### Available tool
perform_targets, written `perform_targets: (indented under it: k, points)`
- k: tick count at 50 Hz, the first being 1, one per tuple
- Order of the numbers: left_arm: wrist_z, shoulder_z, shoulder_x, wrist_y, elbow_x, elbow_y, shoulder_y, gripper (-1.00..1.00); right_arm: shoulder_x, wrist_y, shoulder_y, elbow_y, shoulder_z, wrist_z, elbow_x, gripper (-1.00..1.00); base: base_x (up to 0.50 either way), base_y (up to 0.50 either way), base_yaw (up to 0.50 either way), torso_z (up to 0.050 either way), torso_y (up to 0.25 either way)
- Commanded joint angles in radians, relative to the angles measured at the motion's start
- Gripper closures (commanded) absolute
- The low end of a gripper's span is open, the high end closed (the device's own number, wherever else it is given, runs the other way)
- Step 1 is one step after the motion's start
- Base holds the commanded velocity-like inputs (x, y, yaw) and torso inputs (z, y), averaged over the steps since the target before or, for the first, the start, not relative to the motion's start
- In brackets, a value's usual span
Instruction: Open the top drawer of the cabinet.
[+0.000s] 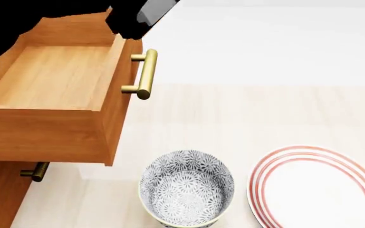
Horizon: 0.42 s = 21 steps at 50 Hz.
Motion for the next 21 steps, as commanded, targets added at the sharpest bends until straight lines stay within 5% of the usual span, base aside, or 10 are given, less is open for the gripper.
perform_targets:
  k: [1, 8, 15, 16, 21]
  points:
    - [0.054, -0.137, -0.005, 0.127, -0.027, 0.215, -0.061, -1.00, -0.015, 0.003, -0.002, -0.005, 0.016, -0.018, -0.014, -1.00, 0.00, 0.00, 0.00, 0.000, 0.000]
    - [0.070, -0.092, -0.074, 0.238, 0.094, 0.409, -0.040, -1.00, -0.019, -0.005, 0.001, 0.007, 0.015, -0.022, -0.014, -1.00, 0.00, 0.00, 0.00, 0.000, 0.000]
    - [0.079, 0.064, -0.216, 0.564, 0.422, 0.739, 0.138, -1.00, -0.021, 0.003, 0.001, 0.010, 0.014, -0.020, -0.005, -1.00, 0.00, 0.00, 0.00, 0.000, 0.000]
    - [0.031, 0.127, -0.251, 0.705, 0.572, 0.840, 0.171, -1.00, -0.023, 0.004, 0.002, 0.012, 0.017, -0.020, 0.000, -1.00, 0.00, 0.00, 0.00, 0.000, 0.000]
    - [-0.209, 0.321, -0.334, 0.946, 1.051, 1.007, 0.272, -1.00, -0.022, 0.005, 0.002, 0.007, 0.023, -0.014, 0.006, -1.00, 0.00, 0.00, 0.00, 0.000, 0.000]
